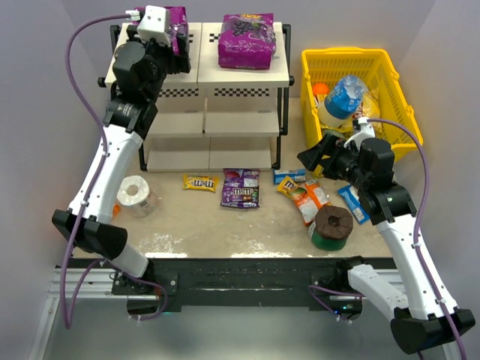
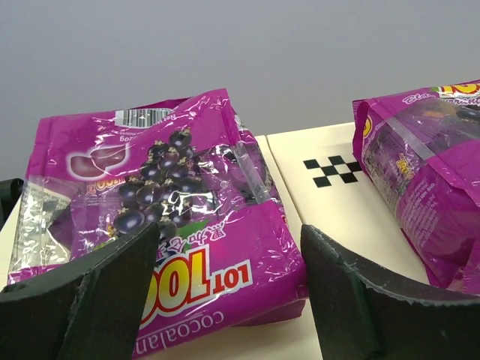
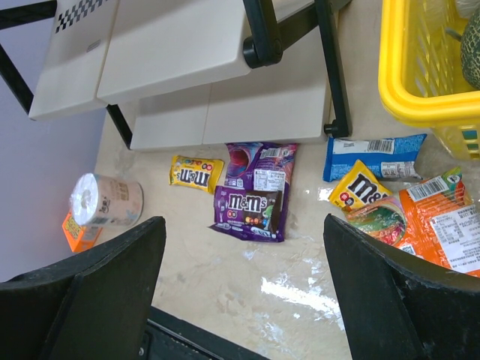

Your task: Place and organize the candy bags onto the shelf

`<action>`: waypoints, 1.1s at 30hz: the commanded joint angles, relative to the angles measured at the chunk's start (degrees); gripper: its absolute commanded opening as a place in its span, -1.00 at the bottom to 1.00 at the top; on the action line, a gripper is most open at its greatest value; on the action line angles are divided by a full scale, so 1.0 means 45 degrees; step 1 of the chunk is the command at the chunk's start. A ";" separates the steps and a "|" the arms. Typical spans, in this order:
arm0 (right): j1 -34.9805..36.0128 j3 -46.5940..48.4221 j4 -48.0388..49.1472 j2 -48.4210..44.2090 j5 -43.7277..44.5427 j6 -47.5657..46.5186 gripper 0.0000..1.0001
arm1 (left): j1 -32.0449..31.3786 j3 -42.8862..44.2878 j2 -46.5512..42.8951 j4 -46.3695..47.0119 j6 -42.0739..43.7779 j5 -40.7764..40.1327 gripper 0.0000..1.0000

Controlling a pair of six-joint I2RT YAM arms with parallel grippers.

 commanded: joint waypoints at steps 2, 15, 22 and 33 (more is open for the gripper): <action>0.0003 -0.0024 0.0387 -0.0177 -0.0015 0.0159 0.79 | 0.0051 0.0002 -0.1169 -0.0056 0.0312 0.0012 0.64; 0.0003 0.0171 -0.0159 -0.0255 0.0160 -0.0445 0.95 | 0.0051 -0.0602 -0.3315 -0.0074 -0.2104 0.3504 0.99; 0.0023 -0.0393 0.0073 -0.0197 -0.0481 -0.0992 0.98 | 0.0051 -0.5752 -0.6771 0.0370 -0.4588 0.6005 0.99; 0.1056 -0.3167 0.2667 0.0309 -0.1111 0.0509 0.85 | -0.0008 -1.3432 -0.9978 -0.0017 -0.7048 0.6538 0.99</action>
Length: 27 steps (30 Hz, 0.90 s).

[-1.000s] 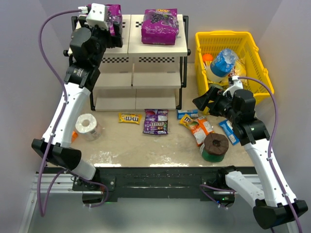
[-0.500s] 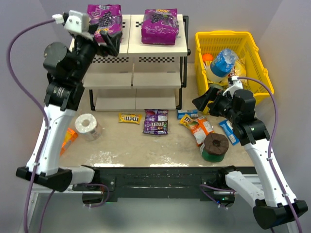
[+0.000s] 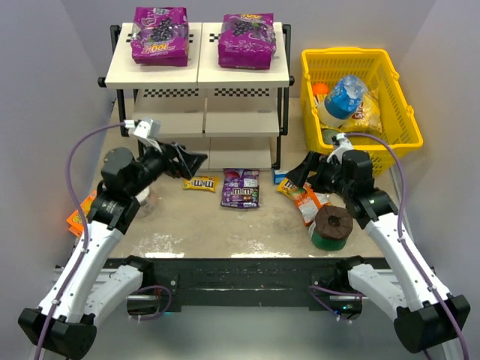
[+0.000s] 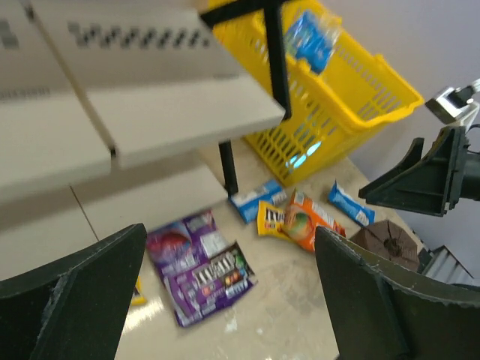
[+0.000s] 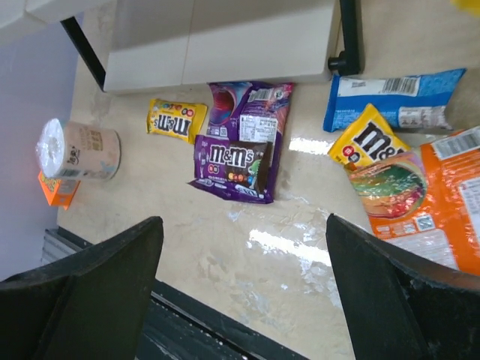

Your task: Place and organize the candy bags onto the shelf

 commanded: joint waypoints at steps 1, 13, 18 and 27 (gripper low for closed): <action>0.1104 -0.1093 0.1894 0.0422 -0.0110 0.0967 0.82 | -0.0051 -0.1738 -0.0328 -0.0279 -0.1509 -0.0079 0.98; 0.3648 -0.1623 0.4493 0.4405 0.2507 0.2199 0.61 | -0.1105 -0.4905 0.2519 0.2610 -0.3854 -0.2560 0.76; 0.3862 -0.1896 0.6717 0.6358 0.2041 0.1907 0.40 | -0.1613 -0.4945 0.3850 0.3313 -0.3952 -0.2794 0.65; 0.4000 -0.1293 0.7951 0.9034 0.2099 0.1672 0.04 | -0.1985 -0.5511 0.5238 0.4447 -0.4049 -0.2893 0.61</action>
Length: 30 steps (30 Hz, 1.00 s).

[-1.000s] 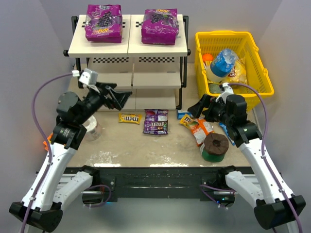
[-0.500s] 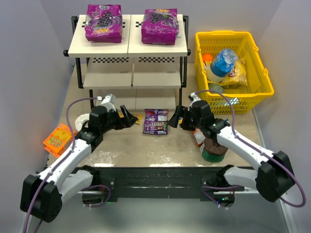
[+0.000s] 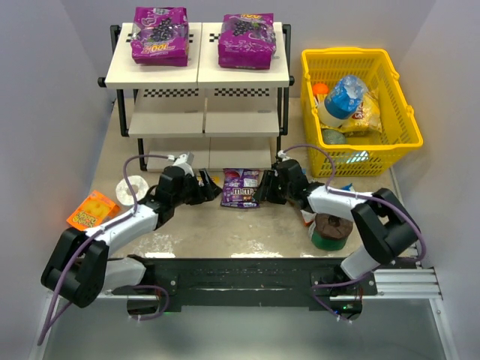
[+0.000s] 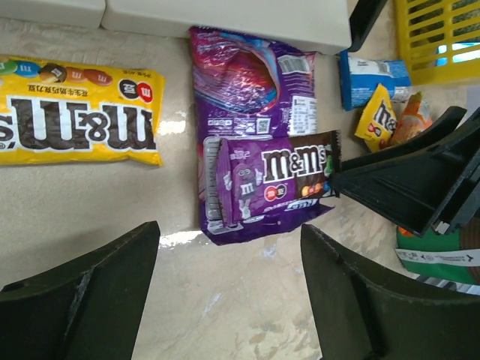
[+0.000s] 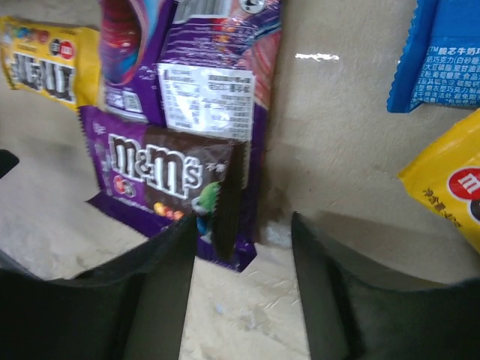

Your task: Place and organize the candy bags onto the shelf

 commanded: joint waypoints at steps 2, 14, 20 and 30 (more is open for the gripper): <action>0.0042 0.0554 0.1137 0.0760 0.0161 -0.0145 -0.10 | -0.0067 -0.0382 0.0518 0.1606 -0.0227 -0.0153 0.61; 0.0061 0.0789 0.0688 0.1347 0.0200 -0.0360 -0.60 | -0.0106 -0.0247 0.2587 0.4417 0.0008 0.1506 0.57; 0.0061 0.0769 0.0648 0.1464 0.0259 -0.0418 -0.59 | -0.0262 0.0047 0.3779 0.5727 -0.0325 0.2483 0.44; 0.0061 0.0886 0.0433 0.1503 0.0298 -0.0750 -0.60 | -0.0613 0.0574 0.4639 0.6003 -0.0228 0.2738 0.20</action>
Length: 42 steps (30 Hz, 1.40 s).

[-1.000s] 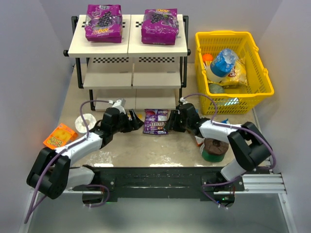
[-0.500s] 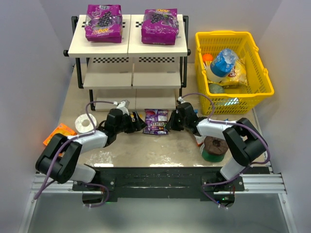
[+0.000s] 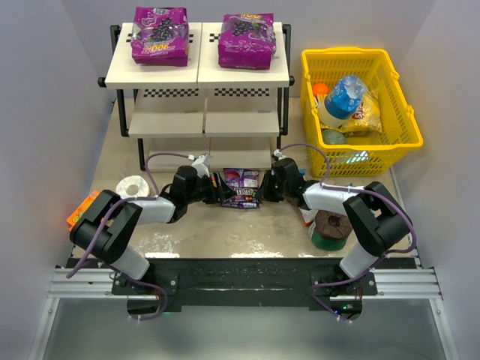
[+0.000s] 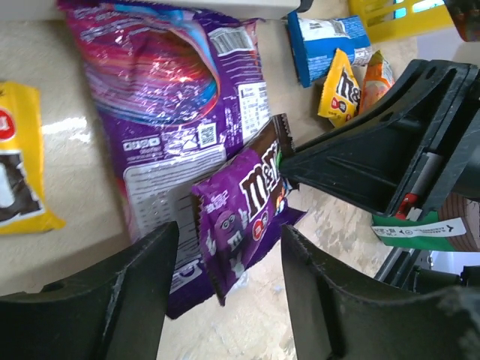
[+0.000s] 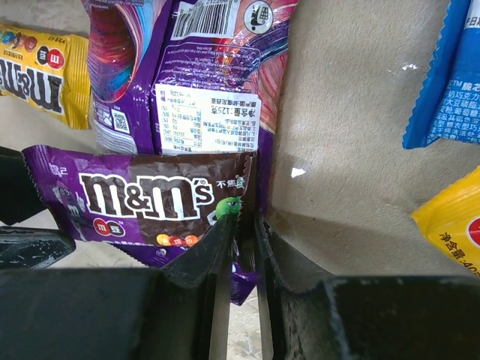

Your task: Place and organize the candy bags onto the shelf

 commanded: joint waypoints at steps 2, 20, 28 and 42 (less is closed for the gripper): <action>0.0047 0.0434 -0.0111 0.0367 0.0308 -0.0556 -0.60 | -0.0138 0.0613 0.0390 0.0849 0.0079 0.0261 0.14; 0.0047 -0.0287 -0.1340 -0.2267 0.2103 -0.0127 0.31 | -0.0470 0.0770 -0.1266 -0.0652 -0.0175 0.0086 -0.96; 0.0047 -0.0210 -0.3098 -0.5021 0.2984 -0.0049 0.35 | -0.0450 0.1023 -0.5894 -0.4456 -0.0291 -0.1455 -0.99; 0.0047 -0.0092 -0.3899 -0.6780 0.2437 0.0205 0.35 | 0.2477 0.3562 -0.9141 -0.7920 -0.0546 -0.2884 -1.00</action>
